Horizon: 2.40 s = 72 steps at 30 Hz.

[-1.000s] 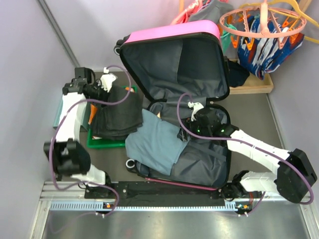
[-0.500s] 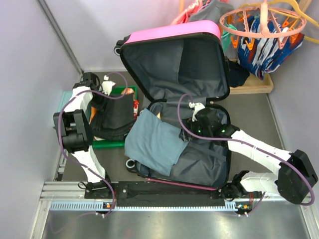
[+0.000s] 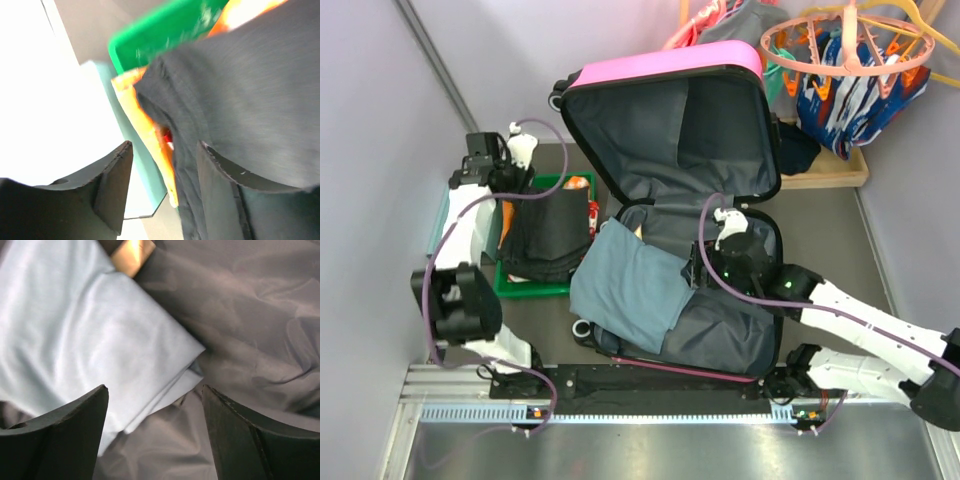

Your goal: Open, take out, and arrange the luggage

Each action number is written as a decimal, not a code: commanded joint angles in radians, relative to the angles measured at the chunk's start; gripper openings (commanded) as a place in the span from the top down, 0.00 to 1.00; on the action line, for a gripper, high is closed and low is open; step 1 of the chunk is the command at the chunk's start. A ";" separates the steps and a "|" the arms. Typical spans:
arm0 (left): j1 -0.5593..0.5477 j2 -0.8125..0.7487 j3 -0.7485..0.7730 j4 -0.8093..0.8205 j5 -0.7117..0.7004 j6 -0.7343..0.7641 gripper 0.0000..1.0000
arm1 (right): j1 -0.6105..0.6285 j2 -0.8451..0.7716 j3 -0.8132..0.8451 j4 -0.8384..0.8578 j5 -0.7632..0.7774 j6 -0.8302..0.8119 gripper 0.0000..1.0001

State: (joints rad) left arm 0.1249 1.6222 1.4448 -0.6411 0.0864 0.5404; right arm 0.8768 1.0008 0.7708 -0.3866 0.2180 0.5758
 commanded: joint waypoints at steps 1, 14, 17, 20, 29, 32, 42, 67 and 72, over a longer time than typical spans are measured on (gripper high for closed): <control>-0.034 -0.171 0.018 -0.043 0.188 -0.042 0.40 | 0.080 -0.019 0.076 -0.156 0.132 0.085 0.26; -0.280 -0.234 -0.178 -0.256 0.515 -0.138 0.21 | 0.148 0.030 -0.169 0.115 -0.121 0.349 0.13; -0.298 -0.213 -0.205 -0.269 0.562 -0.129 0.19 | 0.148 0.105 -0.177 0.207 -0.161 0.355 0.13; -0.303 -0.191 -0.227 -0.259 0.601 -0.129 0.18 | 0.146 0.160 -0.180 0.279 -0.167 0.355 0.12; -0.307 -0.082 -0.259 -0.291 0.709 -0.129 0.40 | 0.139 0.275 -0.127 0.376 -0.132 0.286 0.35; -0.307 -0.068 -0.251 -0.342 0.745 -0.108 0.66 | 0.139 0.266 -0.136 0.379 -0.128 0.280 0.61; -0.306 -0.160 -0.121 -0.480 0.672 -0.071 1.00 | 0.154 0.142 -0.082 0.186 -0.120 0.191 1.00; -0.144 -0.392 0.108 -0.275 0.085 -0.066 1.00 | 0.110 0.480 0.763 -0.081 -0.411 -0.294 1.00; 0.022 -0.300 0.118 -0.213 0.089 -0.050 1.00 | 0.074 0.751 1.051 -0.077 -0.520 -0.295 1.00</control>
State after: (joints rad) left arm 0.0738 1.2659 1.5349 -0.9871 0.2508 0.4480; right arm 0.9810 1.5997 1.6291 -0.4839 -0.1787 0.3222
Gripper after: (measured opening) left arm 0.044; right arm 0.039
